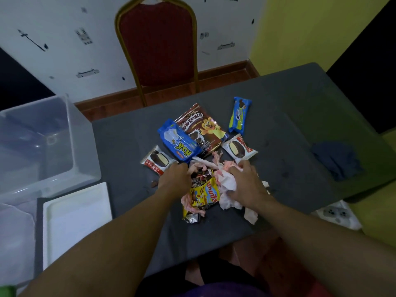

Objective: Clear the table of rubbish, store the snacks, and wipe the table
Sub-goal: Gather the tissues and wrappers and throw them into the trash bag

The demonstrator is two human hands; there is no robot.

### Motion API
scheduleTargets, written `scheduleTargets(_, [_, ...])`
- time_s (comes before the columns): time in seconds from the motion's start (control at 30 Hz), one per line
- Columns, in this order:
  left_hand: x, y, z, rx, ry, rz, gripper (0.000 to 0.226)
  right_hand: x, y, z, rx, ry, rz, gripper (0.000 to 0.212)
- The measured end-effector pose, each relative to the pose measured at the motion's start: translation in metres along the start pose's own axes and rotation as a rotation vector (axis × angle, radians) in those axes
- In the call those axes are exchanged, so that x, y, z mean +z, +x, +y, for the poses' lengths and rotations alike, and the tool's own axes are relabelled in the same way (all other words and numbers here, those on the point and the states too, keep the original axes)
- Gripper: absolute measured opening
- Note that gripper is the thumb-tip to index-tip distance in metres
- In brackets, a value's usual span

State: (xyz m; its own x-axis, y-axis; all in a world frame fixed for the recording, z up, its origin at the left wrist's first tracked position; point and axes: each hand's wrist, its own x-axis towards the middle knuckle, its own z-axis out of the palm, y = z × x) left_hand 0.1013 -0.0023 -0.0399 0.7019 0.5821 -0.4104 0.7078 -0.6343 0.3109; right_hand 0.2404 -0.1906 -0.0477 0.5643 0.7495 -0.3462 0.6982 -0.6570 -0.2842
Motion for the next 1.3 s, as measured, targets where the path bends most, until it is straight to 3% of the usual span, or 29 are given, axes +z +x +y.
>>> scheduleTargets(0.17, [0.000, 0.000, -0.007, 0.010, -0.062, -0.068, 0.026, -0.007, 0.008, 0.002, -0.017, 0.123, -0.003, 0.037])
scheduleTargets(0.27, [0.003, 0.000, -0.009, -0.013, -0.094, -0.100, 0.035, -0.019, 0.010, 0.000, -0.059, 0.134, 0.011, 0.029])
scheduleTargets(0.63, [-0.004, -0.003, -0.006, -0.031, -0.153, -0.122, 0.021, -0.034, 0.035, -0.012, -0.109, 0.265, 0.169, 0.031])
scheduleTargets(0.77, [-0.011, -0.007, -0.012, -0.057, -0.126, -0.137, 0.018, -0.030, 0.051, -0.019, -0.099, 0.239, 0.147, 0.033])
scheduleTargets(1.0, [-0.014, -0.025, -0.040, -0.075, -0.260, -0.092, 0.020, -0.018, 0.069, -0.039, -0.130, 0.144, -0.002, 0.063])
scheduleTargets(1.3, [-0.020, -0.032, -0.055, -0.129, -0.374, -0.037, 0.031, -0.016, 0.073, -0.050, -0.103, 0.137, -0.013, 0.032])
